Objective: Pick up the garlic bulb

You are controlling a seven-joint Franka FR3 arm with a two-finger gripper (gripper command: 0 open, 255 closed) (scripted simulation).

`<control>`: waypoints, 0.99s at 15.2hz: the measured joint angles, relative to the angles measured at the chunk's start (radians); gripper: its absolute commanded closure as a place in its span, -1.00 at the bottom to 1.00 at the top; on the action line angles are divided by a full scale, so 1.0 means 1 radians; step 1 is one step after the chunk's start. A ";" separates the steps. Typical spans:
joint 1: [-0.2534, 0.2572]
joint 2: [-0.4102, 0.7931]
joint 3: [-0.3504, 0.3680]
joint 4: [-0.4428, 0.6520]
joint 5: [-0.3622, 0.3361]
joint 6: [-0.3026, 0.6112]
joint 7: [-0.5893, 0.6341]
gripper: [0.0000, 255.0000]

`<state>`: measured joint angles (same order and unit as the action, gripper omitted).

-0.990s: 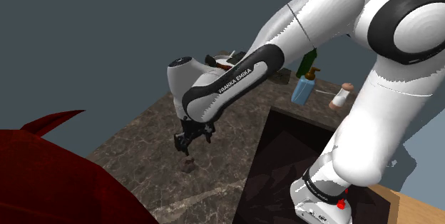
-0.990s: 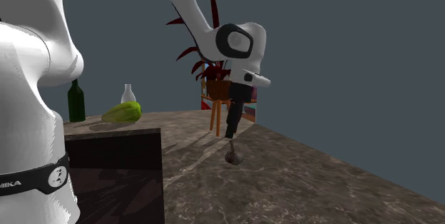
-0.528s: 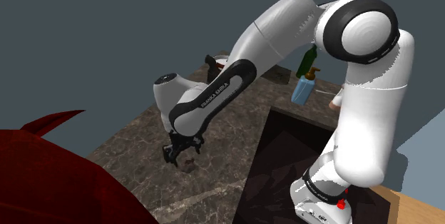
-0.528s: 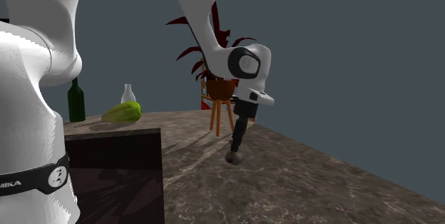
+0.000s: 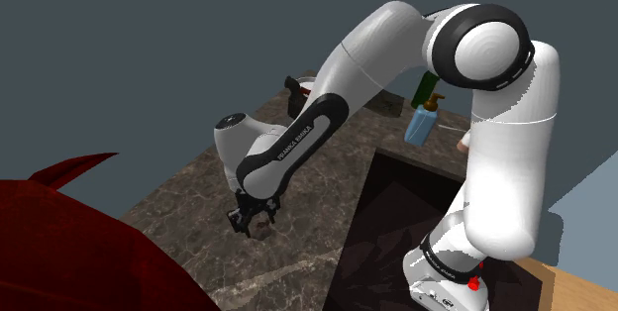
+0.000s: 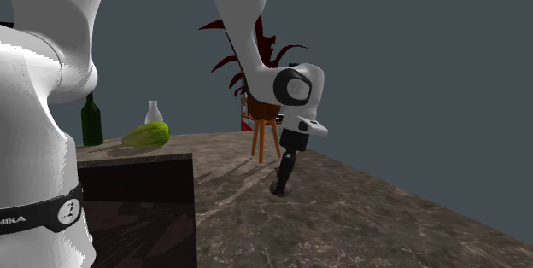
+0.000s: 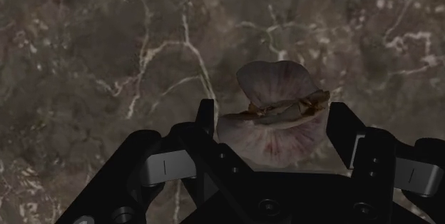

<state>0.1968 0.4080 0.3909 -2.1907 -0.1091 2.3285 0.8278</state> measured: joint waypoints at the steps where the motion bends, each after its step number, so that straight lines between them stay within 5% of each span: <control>1: 0.000 0.000 0.000 0.000 0.000 0.000 0.000 1.00; 15: -0.016 -0.068 0.019 -0.002 0.033 -0.063 -0.021 1.00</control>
<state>0.1805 0.3396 0.4095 -2.1928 -0.0761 2.2659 0.8070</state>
